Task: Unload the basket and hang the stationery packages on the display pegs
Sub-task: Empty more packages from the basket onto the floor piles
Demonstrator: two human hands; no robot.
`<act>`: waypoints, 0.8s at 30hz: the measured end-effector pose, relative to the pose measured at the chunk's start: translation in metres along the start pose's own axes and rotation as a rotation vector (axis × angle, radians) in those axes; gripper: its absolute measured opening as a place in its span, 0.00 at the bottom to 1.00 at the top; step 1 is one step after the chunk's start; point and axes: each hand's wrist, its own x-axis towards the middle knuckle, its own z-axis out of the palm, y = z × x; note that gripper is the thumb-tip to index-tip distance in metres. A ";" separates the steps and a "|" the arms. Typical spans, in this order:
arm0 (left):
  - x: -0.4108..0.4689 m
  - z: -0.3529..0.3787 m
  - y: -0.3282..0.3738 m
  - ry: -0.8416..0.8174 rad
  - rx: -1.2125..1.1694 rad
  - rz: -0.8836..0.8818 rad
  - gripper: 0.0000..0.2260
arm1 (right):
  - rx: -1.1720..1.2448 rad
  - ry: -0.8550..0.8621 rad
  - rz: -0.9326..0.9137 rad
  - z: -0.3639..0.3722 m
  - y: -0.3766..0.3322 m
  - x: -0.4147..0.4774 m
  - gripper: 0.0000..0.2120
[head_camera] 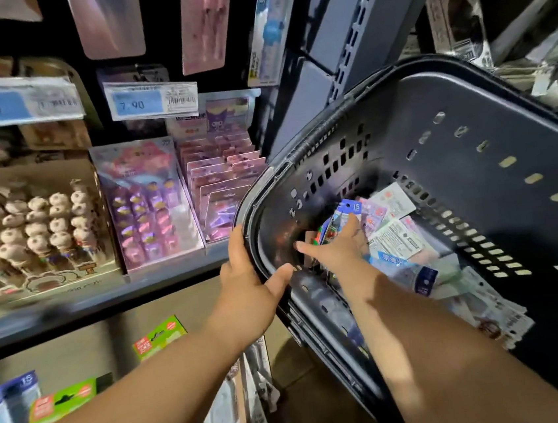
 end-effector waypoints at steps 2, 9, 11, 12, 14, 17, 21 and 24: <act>0.000 0.001 -0.001 -0.008 -0.010 0.013 0.44 | -0.004 0.035 0.038 0.007 0.001 0.009 0.62; -0.002 0.002 0.001 -0.029 -0.010 0.030 0.46 | 0.128 0.097 0.125 0.013 0.014 0.033 0.58; -0.002 0.002 0.002 -0.023 0.001 0.033 0.46 | 0.106 0.115 0.125 0.012 0.016 0.037 0.55; -0.002 0.003 0.002 -0.022 0.005 0.033 0.46 | 0.085 0.116 0.121 0.010 0.017 0.039 0.53; -0.002 0.004 0.004 -0.024 0.011 0.027 0.44 | 0.049 0.100 0.104 0.007 0.018 0.041 0.46; -0.002 0.004 0.007 -0.014 0.034 0.019 0.43 | 0.099 0.069 0.087 0.008 0.019 0.041 0.39; -0.004 0.005 0.010 -0.010 0.059 0.003 0.44 | 0.059 0.059 0.045 0.010 0.024 0.037 0.32; -0.004 0.004 0.012 -0.003 0.064 -0.002 0.44 | 0.001 0.057 -0.021 0.008 0.034 0.035 0.26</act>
